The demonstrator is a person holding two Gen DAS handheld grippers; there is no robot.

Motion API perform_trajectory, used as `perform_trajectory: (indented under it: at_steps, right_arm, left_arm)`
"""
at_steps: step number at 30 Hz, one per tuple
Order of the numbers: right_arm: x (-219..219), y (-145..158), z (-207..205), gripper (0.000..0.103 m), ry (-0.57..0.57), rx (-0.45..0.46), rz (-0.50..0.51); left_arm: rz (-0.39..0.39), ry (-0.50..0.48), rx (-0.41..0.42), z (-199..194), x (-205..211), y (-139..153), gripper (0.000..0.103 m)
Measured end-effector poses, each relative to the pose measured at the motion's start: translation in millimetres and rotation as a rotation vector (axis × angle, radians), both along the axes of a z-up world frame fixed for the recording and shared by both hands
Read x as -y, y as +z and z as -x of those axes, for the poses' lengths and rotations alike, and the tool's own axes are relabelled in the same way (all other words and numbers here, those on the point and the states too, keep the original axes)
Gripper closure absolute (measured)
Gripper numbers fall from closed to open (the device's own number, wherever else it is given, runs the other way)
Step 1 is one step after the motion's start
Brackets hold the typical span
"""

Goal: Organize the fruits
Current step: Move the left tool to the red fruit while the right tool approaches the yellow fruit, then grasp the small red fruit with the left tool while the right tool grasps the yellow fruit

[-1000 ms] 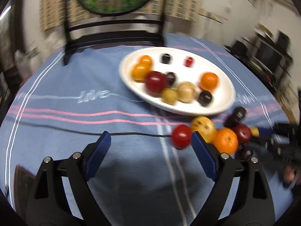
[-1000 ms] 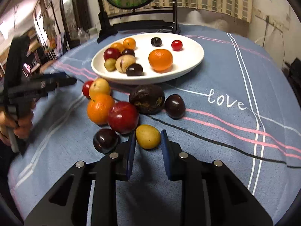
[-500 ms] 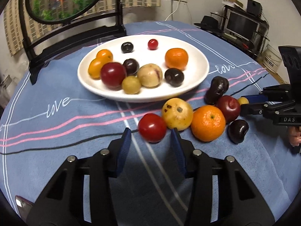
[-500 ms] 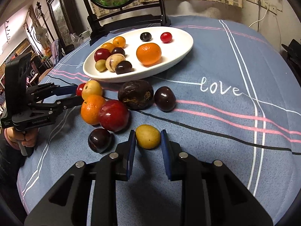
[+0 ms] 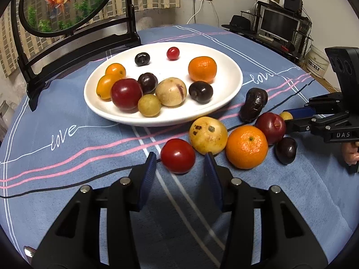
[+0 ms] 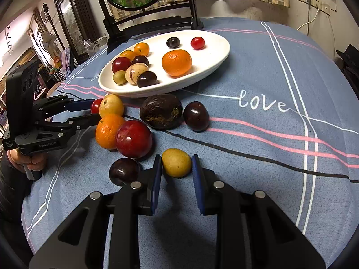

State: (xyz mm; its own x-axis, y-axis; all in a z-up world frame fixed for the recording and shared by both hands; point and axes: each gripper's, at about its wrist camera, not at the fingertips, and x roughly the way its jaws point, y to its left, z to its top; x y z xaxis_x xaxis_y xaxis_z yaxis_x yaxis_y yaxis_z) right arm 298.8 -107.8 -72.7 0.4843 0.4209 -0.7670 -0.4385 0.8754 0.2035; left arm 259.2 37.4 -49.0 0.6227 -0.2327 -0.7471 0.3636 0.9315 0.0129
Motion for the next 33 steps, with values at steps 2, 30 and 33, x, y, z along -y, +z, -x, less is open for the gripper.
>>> perform_trajectory:
  at_steps: [2,30,33]
  right_arm:
    - [-0.1,0.1,0.0,0.076,-0.001,0.0,0.0]
    - [-2.3,7.0,9.2,0.076,0.009,0.029,0.0]
    - [-4.7,16.7,12.8,0.076,0.021,0.065,-0.013]
  left_arm:
    - [-0.012,-0.01,0.007,1.3,0.4,0.3,0.056]
    - [-0.017,-0.007,0.015,11.6,2.8,4.6,0.071]
    - [0.039,0.004,0.035,18.2,-2.4,17.3,0.071]
